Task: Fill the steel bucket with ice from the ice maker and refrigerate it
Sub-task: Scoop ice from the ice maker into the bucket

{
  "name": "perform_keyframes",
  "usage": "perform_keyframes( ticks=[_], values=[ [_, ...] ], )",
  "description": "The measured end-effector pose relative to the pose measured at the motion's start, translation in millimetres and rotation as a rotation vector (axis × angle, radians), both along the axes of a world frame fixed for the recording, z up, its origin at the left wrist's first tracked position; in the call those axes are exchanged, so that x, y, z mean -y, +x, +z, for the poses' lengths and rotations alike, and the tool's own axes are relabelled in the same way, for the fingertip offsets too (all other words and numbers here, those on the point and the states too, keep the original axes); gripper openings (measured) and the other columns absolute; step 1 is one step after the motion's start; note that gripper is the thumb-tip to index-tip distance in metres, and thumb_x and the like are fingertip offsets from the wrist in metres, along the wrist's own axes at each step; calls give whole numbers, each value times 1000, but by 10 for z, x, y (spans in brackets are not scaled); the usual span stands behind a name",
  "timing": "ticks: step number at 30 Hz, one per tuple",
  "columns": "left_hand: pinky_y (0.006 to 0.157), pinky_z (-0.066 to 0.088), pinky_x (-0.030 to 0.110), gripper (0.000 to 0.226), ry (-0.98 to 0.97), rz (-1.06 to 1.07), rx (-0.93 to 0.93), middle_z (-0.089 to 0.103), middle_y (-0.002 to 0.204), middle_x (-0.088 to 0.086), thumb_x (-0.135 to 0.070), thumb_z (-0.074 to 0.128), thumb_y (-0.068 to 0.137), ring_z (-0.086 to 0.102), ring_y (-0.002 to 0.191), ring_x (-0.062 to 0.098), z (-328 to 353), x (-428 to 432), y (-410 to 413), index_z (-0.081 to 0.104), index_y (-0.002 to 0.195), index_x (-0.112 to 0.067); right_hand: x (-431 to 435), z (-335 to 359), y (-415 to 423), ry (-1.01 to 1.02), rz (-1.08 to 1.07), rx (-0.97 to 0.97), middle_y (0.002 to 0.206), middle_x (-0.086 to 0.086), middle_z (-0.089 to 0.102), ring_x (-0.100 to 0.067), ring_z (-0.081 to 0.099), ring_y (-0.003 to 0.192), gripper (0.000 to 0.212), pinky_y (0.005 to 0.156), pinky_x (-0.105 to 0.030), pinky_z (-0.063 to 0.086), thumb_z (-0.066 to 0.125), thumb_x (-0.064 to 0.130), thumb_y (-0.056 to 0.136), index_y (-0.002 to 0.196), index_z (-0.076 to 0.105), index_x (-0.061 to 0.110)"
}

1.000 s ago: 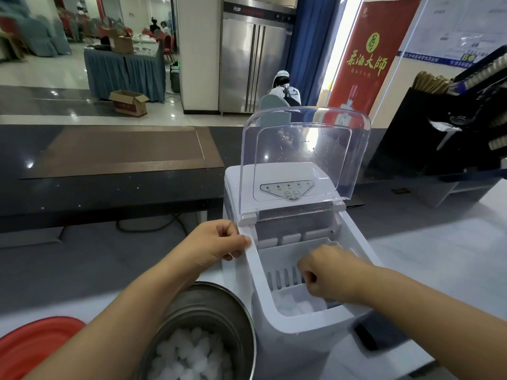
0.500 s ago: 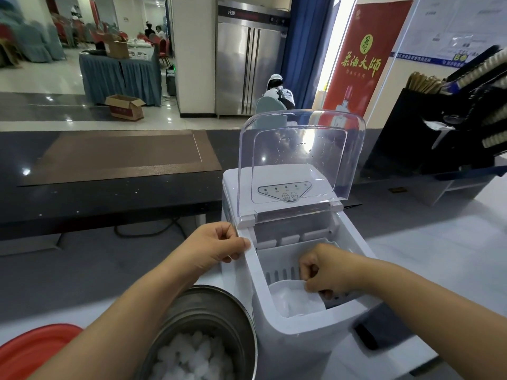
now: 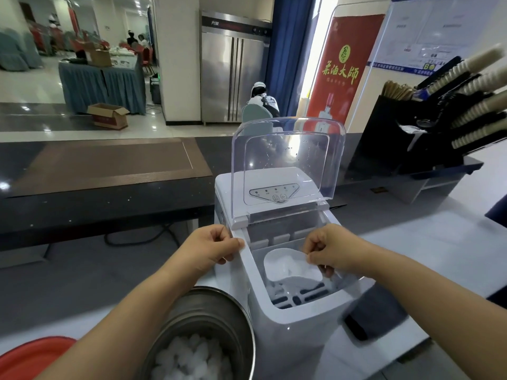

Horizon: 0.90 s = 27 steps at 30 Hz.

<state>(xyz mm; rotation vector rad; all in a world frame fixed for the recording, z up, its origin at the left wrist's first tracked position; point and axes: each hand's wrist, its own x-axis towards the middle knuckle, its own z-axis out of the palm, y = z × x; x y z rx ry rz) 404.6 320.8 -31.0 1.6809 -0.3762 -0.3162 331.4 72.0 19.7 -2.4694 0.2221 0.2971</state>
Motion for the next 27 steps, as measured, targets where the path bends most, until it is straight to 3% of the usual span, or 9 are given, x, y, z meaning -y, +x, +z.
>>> perform_keyframes(
  ticks=[6, 10, 18, 27],
  values=[
    [60, 48, 26, 31, 1, 44, 39, 58, 54, -1, -14, 70, 81, 55, 51, 6, 38, 9, -92, 48, 60, -14, -89, 234, -169, 19, -107, 106, 48, -4, 62, -13, 54, 41, 14, 54, -31, 51, 64, 1, 83, 71, 65, 8],
    [58, 48, 23, 29, 35, 64, 86, 56, 53, -2, -19, 69, 83, 54, 51, 6, 66, -66, -128, 49, 63, -14, -222, 382, -319, 53, -155, 162, 47, -4, 61, -13, 53, 40, 14, 49, -25, 50, 65, 0, 82, 70, 66, 8],
    [52, 47, 17, 27, 42, 74, 85, 62, 53, 0, -27, 67, 84, 54, 49, 5, 33, -467, -156, 54, 67, -11, -702, 469, -605, 101, -218, 232, 48, -9, 61, -18, 51, 43, 12, 50, -30, 50, 64, 1, 79, 68, 65, 4],
    [48, 44, 14, 27, 13, 67, 96, 56, 49, 0, -18, 67, 85, 48, 46, 8, 12, -786, -299, 52, 65, -7, -1287, 208, -871, 109, -261, 181, 47, -11, 62, -19, 54, 39, 14, 47, -34, 52, 61, 1, 74, 61, 64, 6]
  ],
)
